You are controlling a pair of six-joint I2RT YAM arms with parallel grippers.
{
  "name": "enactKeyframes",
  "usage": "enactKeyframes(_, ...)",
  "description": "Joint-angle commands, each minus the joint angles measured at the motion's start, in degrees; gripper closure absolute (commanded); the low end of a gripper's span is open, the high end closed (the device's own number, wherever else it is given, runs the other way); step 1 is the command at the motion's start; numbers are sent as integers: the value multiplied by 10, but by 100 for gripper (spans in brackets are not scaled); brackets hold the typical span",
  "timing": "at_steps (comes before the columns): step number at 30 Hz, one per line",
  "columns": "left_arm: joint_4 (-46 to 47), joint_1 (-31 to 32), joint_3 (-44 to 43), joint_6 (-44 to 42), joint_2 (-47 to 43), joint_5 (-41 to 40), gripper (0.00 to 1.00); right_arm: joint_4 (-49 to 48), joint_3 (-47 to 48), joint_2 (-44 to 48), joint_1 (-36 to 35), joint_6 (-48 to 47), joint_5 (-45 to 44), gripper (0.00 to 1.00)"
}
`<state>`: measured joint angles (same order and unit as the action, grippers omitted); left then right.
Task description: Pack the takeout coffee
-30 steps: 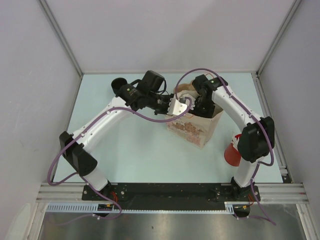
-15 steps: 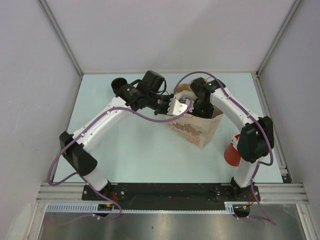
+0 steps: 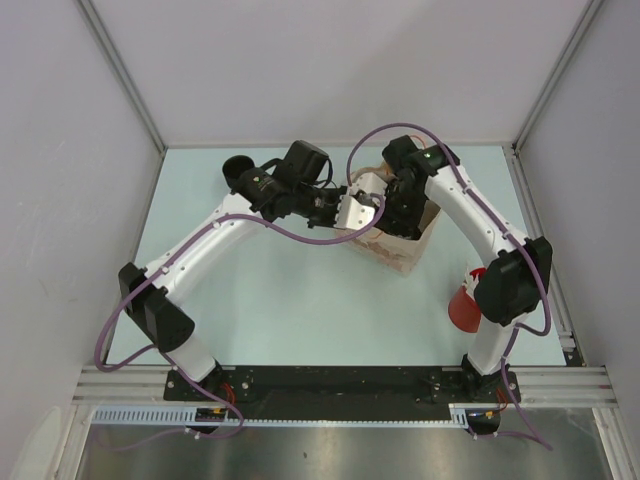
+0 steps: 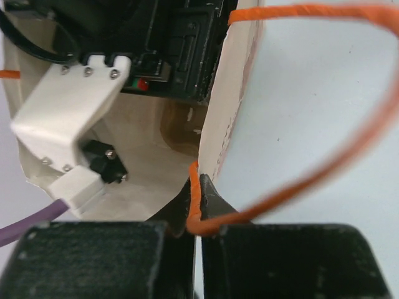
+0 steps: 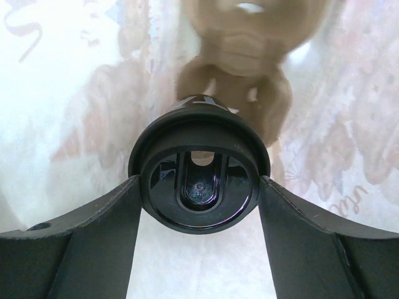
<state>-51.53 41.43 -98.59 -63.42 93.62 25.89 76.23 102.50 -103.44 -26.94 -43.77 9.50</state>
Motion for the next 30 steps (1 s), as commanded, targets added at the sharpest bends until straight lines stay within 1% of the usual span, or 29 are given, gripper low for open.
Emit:
enactKeyframes(1,13,-4,-11,2,-25,-4,93,107,42,12,-4,-6,5,23)
enactKeyframes(5,11,-4,-12,3,-25,-5,88,107,58,12,-4,-5,15,13)
enactKeyframes(6,12,-4,-12,3,-25,-6,85,106,59,12,-3,-6,15,10)
enactKeyframes(10,13,-3,-13,7,-24,-7,79,102,60,9,-4,-4,12,7)
enactKeyframes(13,13,-3,-13,9,-24,-6,78,92,63,8,-3,-2,9,5)
enactKeyframes(15,17,-3,-13,13,-24,-6,77,83,64,9,-2,2,-2,1)
enactKeyframes(19,25,-1,-13,21,-21,-7,72,62,71,9,-1,8,-24,0)
enactKeyframes(20,27,-1,-13,22,-21,-8,70,60,74,9,-1,11,-27,0)
enactKeyframes(21,32,1,-13,25,-20,-12,64,54,78,10,0,14,-33,0)
enactKeyframes(22,41,1,-13,31,-19,-15,61,39,85,10,0,19,-48,0)
enactKeyframes(23,47,1,-12,35,-18,-16,53,32,91,10,1,22,-52,0)
enactKeyframes(25,60,1,-11,44,-14,-20,49,15,115,12,5,28,-63,0)
enactKeyframes(26,64,2,-11,48,-13,-22,45,11,124,11,7,30,-64,0)
enactKeyframes(30,82,7,-9,60,-7,-31,41,-8,161,17,17,36,-67,0)
